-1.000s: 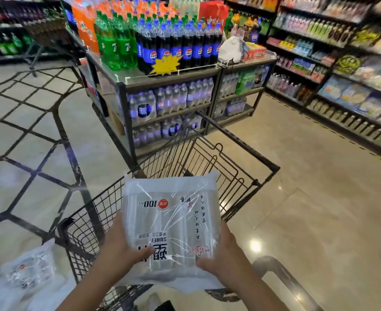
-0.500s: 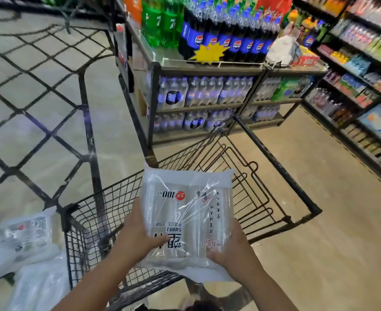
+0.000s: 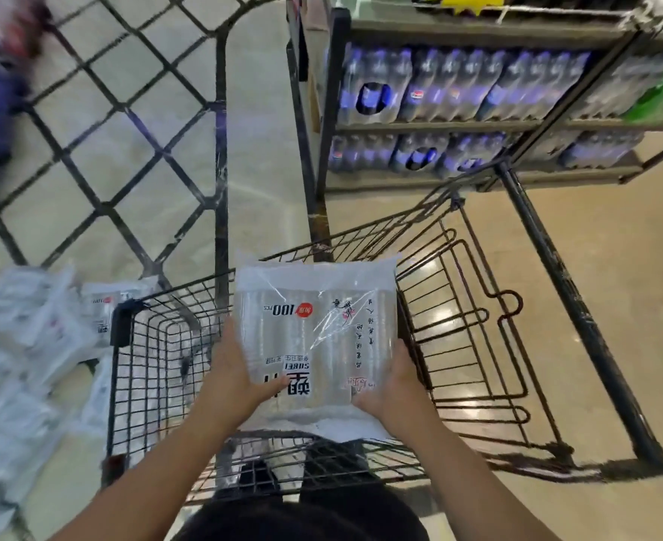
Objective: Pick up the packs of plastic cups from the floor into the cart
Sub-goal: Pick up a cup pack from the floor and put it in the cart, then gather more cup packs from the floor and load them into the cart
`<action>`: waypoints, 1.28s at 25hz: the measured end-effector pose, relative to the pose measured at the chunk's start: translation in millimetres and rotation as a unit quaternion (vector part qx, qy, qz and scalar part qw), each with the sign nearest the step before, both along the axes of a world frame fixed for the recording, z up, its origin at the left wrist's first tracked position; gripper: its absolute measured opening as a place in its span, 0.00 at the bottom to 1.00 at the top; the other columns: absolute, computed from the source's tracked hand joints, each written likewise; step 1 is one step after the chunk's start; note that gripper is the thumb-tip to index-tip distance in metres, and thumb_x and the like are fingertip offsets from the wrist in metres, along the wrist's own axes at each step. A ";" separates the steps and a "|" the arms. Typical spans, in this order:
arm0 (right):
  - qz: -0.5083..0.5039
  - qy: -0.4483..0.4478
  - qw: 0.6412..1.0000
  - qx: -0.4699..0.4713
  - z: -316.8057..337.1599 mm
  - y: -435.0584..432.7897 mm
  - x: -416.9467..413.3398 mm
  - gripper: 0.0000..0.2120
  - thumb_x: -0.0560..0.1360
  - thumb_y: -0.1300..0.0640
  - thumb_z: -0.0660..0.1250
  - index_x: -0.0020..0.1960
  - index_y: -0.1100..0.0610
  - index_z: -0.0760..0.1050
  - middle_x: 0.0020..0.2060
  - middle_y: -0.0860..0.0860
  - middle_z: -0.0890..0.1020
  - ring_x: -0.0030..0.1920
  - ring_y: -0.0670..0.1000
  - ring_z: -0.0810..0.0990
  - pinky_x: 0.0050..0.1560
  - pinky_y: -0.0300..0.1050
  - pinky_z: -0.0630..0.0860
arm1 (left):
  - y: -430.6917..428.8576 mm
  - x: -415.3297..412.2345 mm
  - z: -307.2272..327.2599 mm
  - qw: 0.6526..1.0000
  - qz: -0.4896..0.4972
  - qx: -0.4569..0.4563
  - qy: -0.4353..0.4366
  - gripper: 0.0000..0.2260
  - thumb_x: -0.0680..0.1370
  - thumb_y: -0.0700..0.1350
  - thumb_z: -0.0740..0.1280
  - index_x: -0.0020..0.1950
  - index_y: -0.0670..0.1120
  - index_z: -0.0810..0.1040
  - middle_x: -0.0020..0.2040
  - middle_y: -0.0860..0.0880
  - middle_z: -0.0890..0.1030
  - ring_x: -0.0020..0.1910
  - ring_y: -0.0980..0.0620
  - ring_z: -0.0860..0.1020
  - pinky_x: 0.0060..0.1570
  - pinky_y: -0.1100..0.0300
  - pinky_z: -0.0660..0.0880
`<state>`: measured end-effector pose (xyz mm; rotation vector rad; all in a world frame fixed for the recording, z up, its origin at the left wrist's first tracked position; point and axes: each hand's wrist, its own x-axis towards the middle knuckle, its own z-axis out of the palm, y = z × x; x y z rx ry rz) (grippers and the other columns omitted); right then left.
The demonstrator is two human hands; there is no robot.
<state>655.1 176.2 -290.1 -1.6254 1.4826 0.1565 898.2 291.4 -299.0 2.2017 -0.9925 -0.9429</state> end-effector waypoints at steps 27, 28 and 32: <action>0.198 0.172 0.965 0.029 -261.4 -74.9 37.5 0.47 0.76 0.54 0.73 0.82 0.56 0.44 0.77 0.58 0.56 0.71 0.60 0.71 0.62 0.50 0.73 | -46.6 -0.8 -248.6 0.951 0.006 0.305 0.041 0.63 0.63 0.57 0.83 0.83 0.54 0.42 0.82 0.42 0.55 0.79 0.39 0.59 0.76 0.41 0.60; 0.218 0.173 0.960 0.027 -256.4 -76.7 37.8 0.48 0.75 0.54 0.74 0.82 0.56 0.44 0.78 0.57 0.53 0.72 0.59 0.70 0.64 0.49 0.73 | -46.7 1.2 -239.0 0.953 -0.025 0.302 0.014 0.61 0.65 0.56 0.83 0.83 0.54 0.42 0.82 0.43 0.56 0.79 0.39 0.58 0.76 0.40 0.60; 0.307 0.146 0.940 -0.008 -215.4 -84.2 34.2 0.50 0.76 0.58 0.72 0.82 0.48 0.39 0.81 0.54 0.38 0.81 0.60 0.51 0.75 0.56 0.66 | -44.8 5.3 -177.8 0.928 -0.134 0.317 -0.145 0.58 0.68 0.62 0.79 0.81 0.63 0.38 0.83 0.47 0.47 0.81 0.41 0.51 0.71 0.35 0.66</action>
